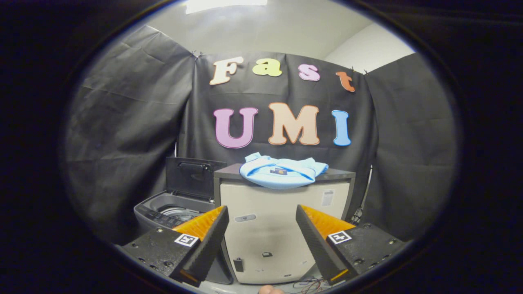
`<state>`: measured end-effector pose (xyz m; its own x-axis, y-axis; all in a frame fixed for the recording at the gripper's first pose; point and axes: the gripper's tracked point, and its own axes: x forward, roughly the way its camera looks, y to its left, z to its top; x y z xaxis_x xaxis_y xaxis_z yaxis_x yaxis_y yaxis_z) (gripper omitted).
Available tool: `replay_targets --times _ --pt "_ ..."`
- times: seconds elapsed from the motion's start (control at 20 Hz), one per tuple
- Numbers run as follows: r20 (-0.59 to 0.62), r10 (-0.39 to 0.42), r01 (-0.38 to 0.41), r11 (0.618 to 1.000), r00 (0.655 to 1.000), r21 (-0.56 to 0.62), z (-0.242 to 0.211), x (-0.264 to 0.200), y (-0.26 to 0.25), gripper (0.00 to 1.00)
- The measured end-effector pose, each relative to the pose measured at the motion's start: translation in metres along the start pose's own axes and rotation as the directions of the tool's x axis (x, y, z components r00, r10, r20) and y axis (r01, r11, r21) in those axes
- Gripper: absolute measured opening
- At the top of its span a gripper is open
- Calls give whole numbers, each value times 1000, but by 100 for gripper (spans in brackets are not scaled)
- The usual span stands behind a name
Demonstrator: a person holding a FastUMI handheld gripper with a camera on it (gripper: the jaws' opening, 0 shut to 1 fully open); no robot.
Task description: Put the clothes into the washing machine and then close the washing machine lid.
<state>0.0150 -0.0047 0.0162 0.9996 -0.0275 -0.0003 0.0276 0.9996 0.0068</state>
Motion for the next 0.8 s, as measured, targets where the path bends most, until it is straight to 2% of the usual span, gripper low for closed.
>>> replay_targets --times 0.35,0.6,0.8 --pt "-29 -21 21 1000 999 9 22 34 -15 99" --pt "-33 -2 5 997 999 75 61 78 -19 99" --pt "-54 0 4 997 999 79 83 123 -25 99"
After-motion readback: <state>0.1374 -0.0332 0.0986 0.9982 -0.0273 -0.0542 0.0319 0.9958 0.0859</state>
